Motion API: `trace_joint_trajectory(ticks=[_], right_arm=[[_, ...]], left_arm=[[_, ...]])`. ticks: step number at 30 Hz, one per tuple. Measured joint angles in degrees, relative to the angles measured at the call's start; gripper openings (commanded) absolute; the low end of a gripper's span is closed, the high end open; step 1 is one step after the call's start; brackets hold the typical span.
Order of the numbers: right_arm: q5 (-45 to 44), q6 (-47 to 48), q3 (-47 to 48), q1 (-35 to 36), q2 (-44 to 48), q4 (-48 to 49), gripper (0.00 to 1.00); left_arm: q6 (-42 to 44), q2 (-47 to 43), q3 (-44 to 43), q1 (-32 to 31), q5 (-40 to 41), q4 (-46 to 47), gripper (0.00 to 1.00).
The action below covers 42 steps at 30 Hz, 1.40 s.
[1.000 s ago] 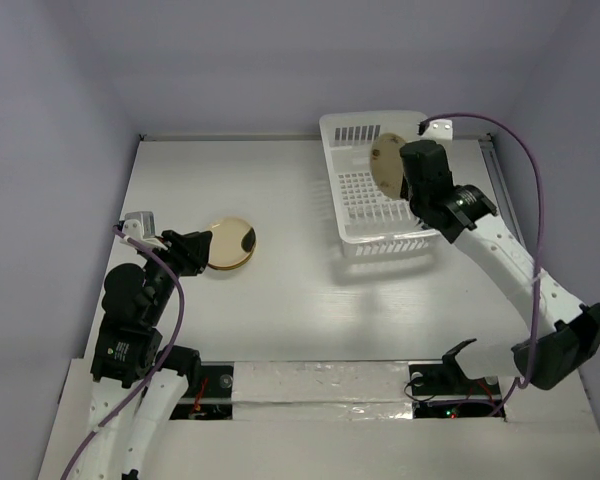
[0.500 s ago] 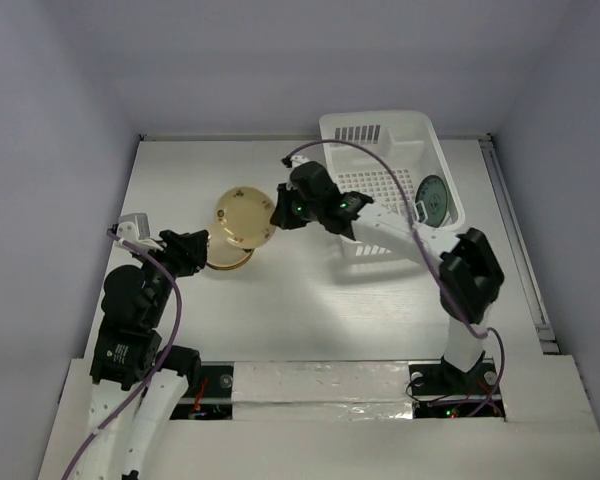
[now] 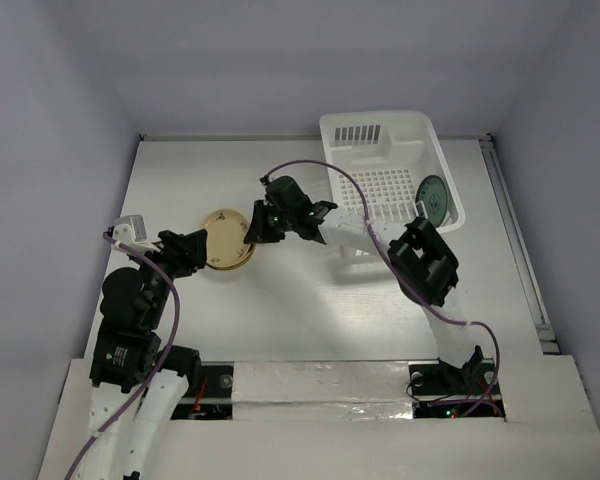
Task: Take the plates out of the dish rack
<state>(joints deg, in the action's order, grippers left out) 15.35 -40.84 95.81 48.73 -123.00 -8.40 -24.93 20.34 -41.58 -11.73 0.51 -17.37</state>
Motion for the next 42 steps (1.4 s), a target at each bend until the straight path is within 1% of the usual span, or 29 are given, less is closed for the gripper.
trace_joint_trajectory(ticks=[5,7,8,10,12,15,19,20,22,23,24,25,26,28,29,30,32,34,35,37,38,39,41,42], right_arm=[[0.09,-1.16,0.00,0.11,-0.37,0.42,0.29],[0.00,-1.25,0.00,0.11,-0.39,0.50,0.36],[-0.22,-1.29,-0.02,0.11,-0.37,0.46,0.42],[-0.61,-1.01,-0.02,0.11,-0.37,0.44,0.48],[-1.22,-0.63,-0.04,0.11,-0.37,0.02,0.58],[-2.58,0.44,-0.94,0.11,0.42,-0.63,0.59],[-5.73,1.62,-3.58,0.11,3.78,-1.86,0.59],[-6.45,1.75,-4.15,0.11,4.70,-1.95,0.57],[-8.17,2.58,-5.29,0.11,7.37,-2.64,0.45],[-9.57,3.04,-5.79,0.11,8.83,-3.06,0.35],[-11.17,3.43,-6.45,0.11,10.36,-3.58,0.08],[-13.55,3.89,-7.23,0.11,12.17,-4.24,0.00],[-16.26,3.82,-8.72,-0.22,14.56,-4.33,0.00],[-21.20,4.28,-13.09,-1.09,20.76,-4.94,0.00],[-23.45,4.44,-15.23,-2.08,23.93,-5.35,0.00],[-25.62,4.61,-17.14,-3.72,27.23,-5.86,0.00],[-30.16,5.14,-20.74,-9.64,34.16,-6.58,0.00],[-35.30,5.70,-23.23,-16.68,39.47,-7.45,0.00],[-37.83,5.97,-24.22,-19.80,41.40,-8.11,0.01],[-43.91,6.47,-26.69,-25.40,44.89,-9.40,0.09],[-45.90,6.67,-28.11,-27.04,46.36,-9.79,0.15],[-48.06,6.99,-29.73,-28.61,47.78,-10.58,0.27],[-50.84,8.00,-31.98,-30.95,49.75,-12.90,0.33],[-51.56,8.55,-32.22,-31.89,50.07,-14.27,0.40]], left_arm=[[0.00,0.00,0.00,0.00,0.00,-0.02,0.53],[-0.02,0.00,0.00,0.00,0.00,-0.02,0.53],[-0.02,0.00,0.00,0.00,0.00,-0.02,0.53],[-0.02,0.00,0.00,0.00,0.00,-0.02,0.53],[-0.02,0.00,0.00,0.00,0.00,-0.02,0.53],[-0.02,-0.02,0.00,0.00,0.00,-0.02,0.53],[-0.04,-0.02,0.00,0.02,0.00,-0.02,0.53],[-0.04,-0.02,0.00,0.02,0.00,-0.02,0.53],[-0.02,-0.13,0.00,0.02,0.00,-0.02,0.52],[-0.02,-0.26,0.00,0.02,-0.02,-0.02,0.50],[-0.04,-0.37,0.00,0.02,-0.02,-0.02,0.49],[-0.04,-0.48,0.00,0.13,-0.02,0.00,0.47],[-0.04,-0.61,0.00,0.13,-0.22,0.00,0.43],[-0.04,-0.68,0.00,0.13,-0.76,0.09,0.37],[-0.04,-0.68,0.00,0.11,-1.09,0.09,0.33],[-0.11,-0.68,0.00,0.09,-1.29,0.07,0.30],[-0.02,-0.74,0.00,-0.04,-1.70,0.13,0.25],[0.00,-0.96,0.00,-0.52,-1.99,0.17,0.23],[0.00,-1.18,0.00,-0.74,-2.08,0.20,0.23],[0.00,-1.73,0.00,-1.29,-2.08,0.35,0.23],[-0.02,-1.95,0.00,-1.42,-2.14,0.44,0.24],[-0.02,-2.12,0.00,-1.64,-2.25,0.46,0.25],[-0.02,-2.25,0.00,-2.29,-2.49,0.48,0.27],[0.00,-2.27,0.00,-2.56,-2.67,0.48,0.28]])
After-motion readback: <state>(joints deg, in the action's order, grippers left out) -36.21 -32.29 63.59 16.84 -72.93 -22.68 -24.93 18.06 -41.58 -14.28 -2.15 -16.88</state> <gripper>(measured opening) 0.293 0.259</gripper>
